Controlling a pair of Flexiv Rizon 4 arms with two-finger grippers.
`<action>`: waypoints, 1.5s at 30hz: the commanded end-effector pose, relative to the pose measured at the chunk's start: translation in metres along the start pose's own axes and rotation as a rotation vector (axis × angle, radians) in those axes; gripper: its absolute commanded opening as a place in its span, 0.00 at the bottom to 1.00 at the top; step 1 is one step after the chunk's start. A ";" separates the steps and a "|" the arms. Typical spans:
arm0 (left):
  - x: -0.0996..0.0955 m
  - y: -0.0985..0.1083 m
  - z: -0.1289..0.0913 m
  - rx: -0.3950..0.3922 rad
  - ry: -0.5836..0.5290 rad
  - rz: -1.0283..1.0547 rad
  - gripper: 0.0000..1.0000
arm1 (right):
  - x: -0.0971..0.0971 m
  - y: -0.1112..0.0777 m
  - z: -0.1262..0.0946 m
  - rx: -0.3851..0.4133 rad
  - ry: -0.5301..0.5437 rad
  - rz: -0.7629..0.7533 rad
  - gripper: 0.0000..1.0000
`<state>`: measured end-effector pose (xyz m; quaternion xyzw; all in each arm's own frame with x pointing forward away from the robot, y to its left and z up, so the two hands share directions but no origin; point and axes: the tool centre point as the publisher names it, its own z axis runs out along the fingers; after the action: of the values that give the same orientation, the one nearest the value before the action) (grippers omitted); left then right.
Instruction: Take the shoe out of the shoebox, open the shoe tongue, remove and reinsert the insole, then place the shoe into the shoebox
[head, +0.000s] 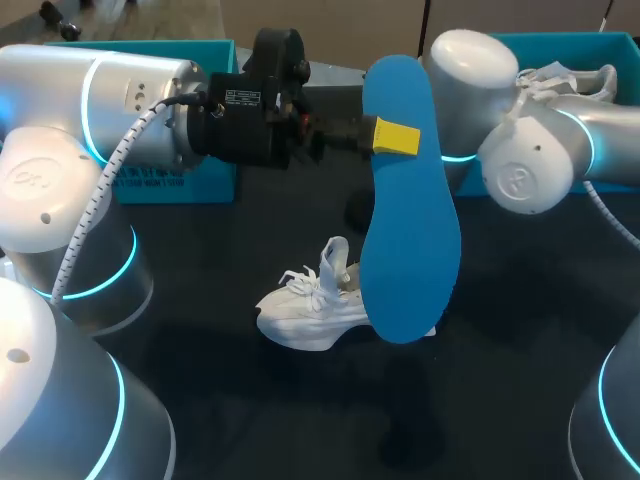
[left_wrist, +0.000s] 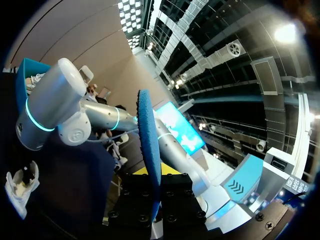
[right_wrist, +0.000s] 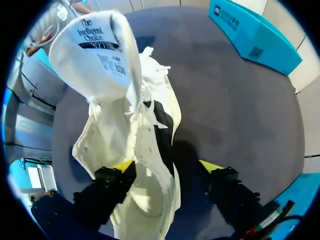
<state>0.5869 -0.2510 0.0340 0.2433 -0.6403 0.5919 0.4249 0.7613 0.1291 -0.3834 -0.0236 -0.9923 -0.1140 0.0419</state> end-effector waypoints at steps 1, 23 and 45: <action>-0.001 0.001 0.002 0.002 0.000 0.000 0.00 | -0.002 0.004 0.008 0.012 0.018 0.000 0.35; -0.001 0.001 0.002 0.002 0.000 0.000 0.00 | 0.014 -0.007 -0.014 -0.058 0.168 0.267 0.00; -0.001 0.001 0.002 0.002 0.000 0.000 0.00 | 0.019 -0.010 -0.035 -0.287 0.085 0.857 0.00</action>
<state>0.5869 -0.2510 0.0340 0.2433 -0.6403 0.5919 0.4249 0.7510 0.1143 -0.3500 -0.4132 -0.8784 -0.1953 0.1399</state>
